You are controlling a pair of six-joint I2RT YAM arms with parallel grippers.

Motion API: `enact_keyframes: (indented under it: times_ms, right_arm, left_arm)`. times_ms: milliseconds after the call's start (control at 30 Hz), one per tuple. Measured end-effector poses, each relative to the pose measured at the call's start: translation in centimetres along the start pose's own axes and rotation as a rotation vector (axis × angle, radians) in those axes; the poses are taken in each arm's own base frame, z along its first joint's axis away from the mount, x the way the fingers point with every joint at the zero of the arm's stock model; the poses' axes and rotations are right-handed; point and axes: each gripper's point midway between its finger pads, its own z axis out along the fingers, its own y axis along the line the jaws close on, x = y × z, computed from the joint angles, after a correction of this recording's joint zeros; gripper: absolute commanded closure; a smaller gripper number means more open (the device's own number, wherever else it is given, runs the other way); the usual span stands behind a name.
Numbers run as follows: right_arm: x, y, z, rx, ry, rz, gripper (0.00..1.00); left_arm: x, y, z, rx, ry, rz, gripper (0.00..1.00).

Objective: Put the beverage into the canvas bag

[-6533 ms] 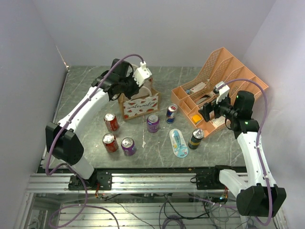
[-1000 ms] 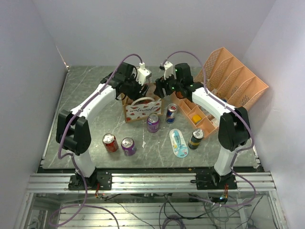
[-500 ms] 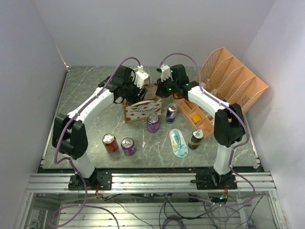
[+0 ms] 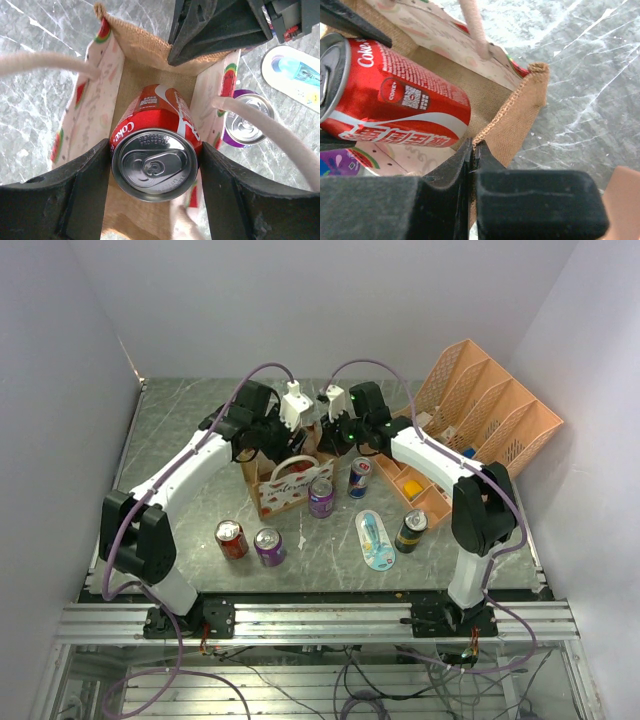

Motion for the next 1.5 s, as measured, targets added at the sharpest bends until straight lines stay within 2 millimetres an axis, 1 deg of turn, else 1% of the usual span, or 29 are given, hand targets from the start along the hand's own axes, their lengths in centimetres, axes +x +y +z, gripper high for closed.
enact_keyframes:
  times_ms: [67, 233, 367, 567, 733, 900, 1033, 1300, 1500]
  right_arm:
    - [0.1, 0.4, -0.2, -0.010, 0.004, -0.008, 1.00]
    - [0.3, 0.4, -0.3, -0.016, 0.012, -0.025, 1.00]
    - [0.3, 0.3, -0.4, -0.009, 0.012, -0.026, 1.00]
    - [0.4, -0.2, -0.4, 0.025, 0.014, -0.002, 1.00]
    - [0.4, -0.2, -0.4, 0.032, 0.012, 0.015, 1.00]
    - [0.5, -0.1, -0.4, 0.030, -0.005, 0.027, 1.00]
    - [0.5, -0.1, -0.3, 0.027, -0.017, 0.045, 1.00]
    - [0.5, -0.2, -0.2, 0.014, -0.038, 0.072, 1.00]
    - [0.5, -0.1, -0.2, 0.002, -0.042, 0.080, 1.00]
  left_arm:
    - [-0.1, -0.2, 0.0, 0.009, -0.004, 0.014, 0.93]
    - [-0.5, -0.4, 0.3, 0.024, 0.006, 0.050, 0.93]
    - [-1.1, 0.0, 0.9, 0.023, 0.003, 0.072, 0.93]
    - [-1.1, 0.9, 2.1, 0.006, 0.021, 0.097, 0.93]
    - [-0.6, 1.5, 3.2, -0.001, 0.039, 0.109, 0.93]
    - [-0.4, 1.8, 4.2, -0.015, 0.007, 0.126, 0.92]
    - [0.7, 1.8, 5.2, -0.020, 0.000, 0.118, 0.90]
    - [1.4, 1.9, 6.6, -0.031, -0.027, 0.072, 0.84]
    - [2.3, 2.0, 8.2, -0.023, -0.021, 0.045, 0.78]
